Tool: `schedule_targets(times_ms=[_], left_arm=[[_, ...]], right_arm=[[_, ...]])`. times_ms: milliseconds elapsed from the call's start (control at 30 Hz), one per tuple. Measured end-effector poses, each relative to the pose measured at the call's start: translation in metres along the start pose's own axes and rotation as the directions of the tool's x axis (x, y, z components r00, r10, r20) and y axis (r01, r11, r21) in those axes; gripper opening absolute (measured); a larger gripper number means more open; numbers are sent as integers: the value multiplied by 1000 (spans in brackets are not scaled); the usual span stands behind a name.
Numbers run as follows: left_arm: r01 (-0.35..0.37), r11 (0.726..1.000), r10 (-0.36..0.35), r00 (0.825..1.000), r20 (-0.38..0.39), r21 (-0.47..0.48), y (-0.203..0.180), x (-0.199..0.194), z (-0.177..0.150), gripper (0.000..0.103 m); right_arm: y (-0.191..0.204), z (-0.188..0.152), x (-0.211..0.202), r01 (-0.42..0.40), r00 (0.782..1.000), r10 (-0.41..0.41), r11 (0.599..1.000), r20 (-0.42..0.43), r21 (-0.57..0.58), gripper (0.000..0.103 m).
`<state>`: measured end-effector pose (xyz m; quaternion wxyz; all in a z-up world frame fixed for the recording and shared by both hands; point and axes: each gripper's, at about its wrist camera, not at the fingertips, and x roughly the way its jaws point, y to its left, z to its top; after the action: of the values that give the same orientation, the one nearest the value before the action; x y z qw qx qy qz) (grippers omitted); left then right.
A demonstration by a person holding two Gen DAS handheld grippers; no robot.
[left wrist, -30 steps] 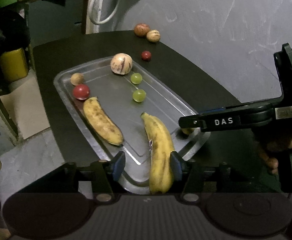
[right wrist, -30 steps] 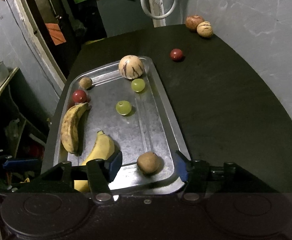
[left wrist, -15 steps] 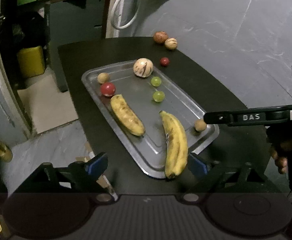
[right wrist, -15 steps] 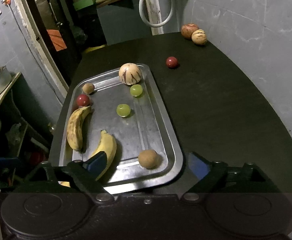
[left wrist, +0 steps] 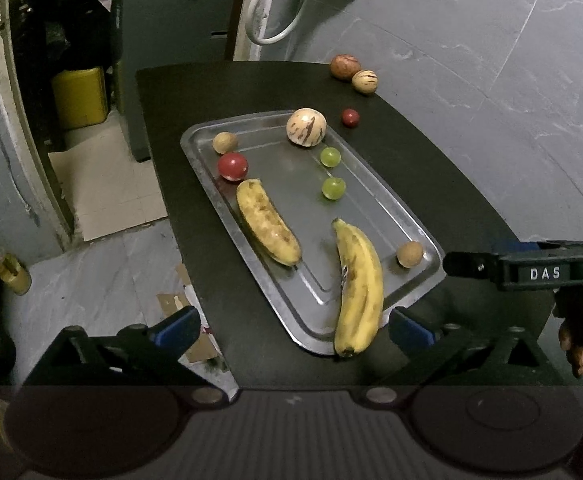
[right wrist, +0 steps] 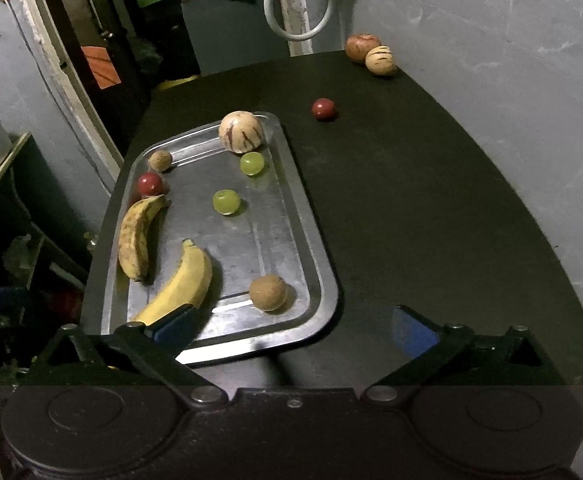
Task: Organize fruits
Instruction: 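Open the left gripper to drop the banana while the right gripper releases the tan fruit, then move the left tool to the red tomato while the right tool approaches the striped melon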
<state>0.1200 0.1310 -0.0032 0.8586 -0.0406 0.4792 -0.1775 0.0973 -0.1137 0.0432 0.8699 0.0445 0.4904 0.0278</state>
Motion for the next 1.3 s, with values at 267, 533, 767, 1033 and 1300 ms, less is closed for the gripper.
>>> schedule_targets(times_ms=[267, 533, 767, 1033, 1300], left_arm=[[-13, 1000, 13, 1000, -5, -24, -2, 8, 23, 102], [-60, 998, 61, 997, 42, -22, -7, 27, 68, 102], [-87, 994, 77, 987, 141, 69, -32, 55, 123, 102], [-114, 986, 88, 976, 198, 125, -70, 120, 181, 102], [-159, 985, 143, 970, 199, 67, -93, 184, 201, 99]], right_arm=[[-16, 18, -4, 69, 998, -69, 998, 10, -8, 102], [-46, 80, 14, 77, 991, -75, 997, 114, -12, 102], [-79, 171, 46, -9, 983, 11, 1000, 181, -16, 102], [-99, 254, 112, -49, 981, 48, 999, 190, 2, 102], [-116, 305, 172, -66, 990, 63, 998, 123, 16, 95]])
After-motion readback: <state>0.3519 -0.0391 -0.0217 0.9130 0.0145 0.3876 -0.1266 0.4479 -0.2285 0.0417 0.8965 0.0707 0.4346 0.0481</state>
